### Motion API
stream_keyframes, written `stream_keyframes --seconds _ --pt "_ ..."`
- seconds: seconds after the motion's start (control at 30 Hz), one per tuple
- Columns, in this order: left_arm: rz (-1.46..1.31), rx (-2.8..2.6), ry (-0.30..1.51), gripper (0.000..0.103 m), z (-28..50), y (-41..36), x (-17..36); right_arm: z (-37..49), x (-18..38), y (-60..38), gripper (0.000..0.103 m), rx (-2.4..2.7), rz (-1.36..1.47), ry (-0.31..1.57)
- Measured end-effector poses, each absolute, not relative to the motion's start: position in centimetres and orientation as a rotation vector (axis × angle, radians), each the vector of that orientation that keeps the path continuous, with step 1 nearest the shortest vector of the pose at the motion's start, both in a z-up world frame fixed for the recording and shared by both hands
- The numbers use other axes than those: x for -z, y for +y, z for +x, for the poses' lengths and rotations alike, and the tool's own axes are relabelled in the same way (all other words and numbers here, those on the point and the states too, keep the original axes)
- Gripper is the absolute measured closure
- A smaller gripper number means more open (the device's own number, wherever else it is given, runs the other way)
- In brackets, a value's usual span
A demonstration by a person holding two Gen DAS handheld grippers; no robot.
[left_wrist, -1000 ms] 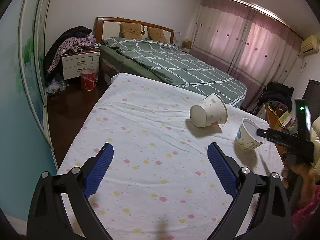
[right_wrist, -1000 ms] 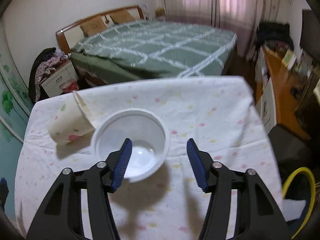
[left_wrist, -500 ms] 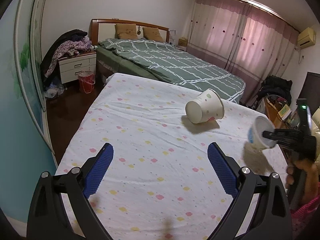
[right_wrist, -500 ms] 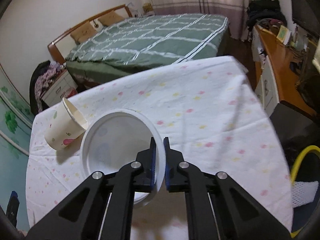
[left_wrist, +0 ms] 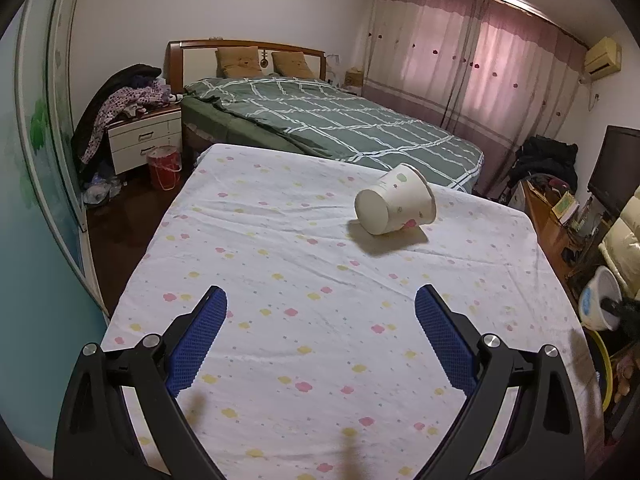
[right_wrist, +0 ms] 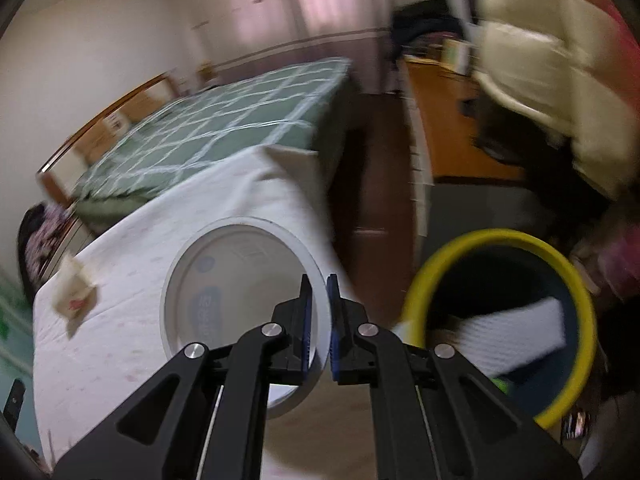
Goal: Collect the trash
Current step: 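Carry the white bowl with the right gripper into the bin and release, then grasp the white leaf-print paper cup with the left gripper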
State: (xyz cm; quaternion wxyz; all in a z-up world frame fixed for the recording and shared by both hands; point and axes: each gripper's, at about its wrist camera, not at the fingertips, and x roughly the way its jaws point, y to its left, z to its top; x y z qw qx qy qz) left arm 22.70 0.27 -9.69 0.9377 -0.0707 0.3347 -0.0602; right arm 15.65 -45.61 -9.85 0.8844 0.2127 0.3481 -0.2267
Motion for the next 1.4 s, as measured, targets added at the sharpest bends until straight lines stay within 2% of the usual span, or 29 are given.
stream_keyframes --seconds 0.27,0.57,0.67,0.73,0.9,1.13,1.27,1.4 --pt "-0.123 0.121 0.692 0.009 22.8 -0.2 10.0 10.1 12.8 -52.2 0.096 0.663 0.561 0.725" --pt "-0.109 0.121 0.704 0.009 23.1 -0.4 10.4 8.8 14.9 -54.9 0.093 0.775 0.61 0.739" --pt "-0.108 0.122 0.705 0.009 23.1 -0.5 10.4 8.4 14.8 -55.3 0.088 0.82 0.614 0.728" --pt "-0.107 0.123 0.706 0.009 23.1 -0.5 10.5 7.9 15.0 -55.6 0.08 0.847 0.624 0.714" --pt "-0.1 0.127 0.708 0.009 23.1 -0.7 10.6 7.1 14.4 -55.3 0.067 0.892 0.596 0.662" --pt "-0.098 0.137 0.752 0.009 23.6 -1.4 10.6 7.0 13.8 -54.2 0.055 0.878 0.553 0.629" --pt "-0.069 0.141 0.76 0.009 23.9 -3.1 9.3 7.3 13.2 -53.5 0.053 0.856 0.522 0.611" --pt "-0.097 0.135 0.746 0.005 25.0 -4.6 7.8 7.5 12.7 -52.6 0.047 0.83 0.492 0.59"
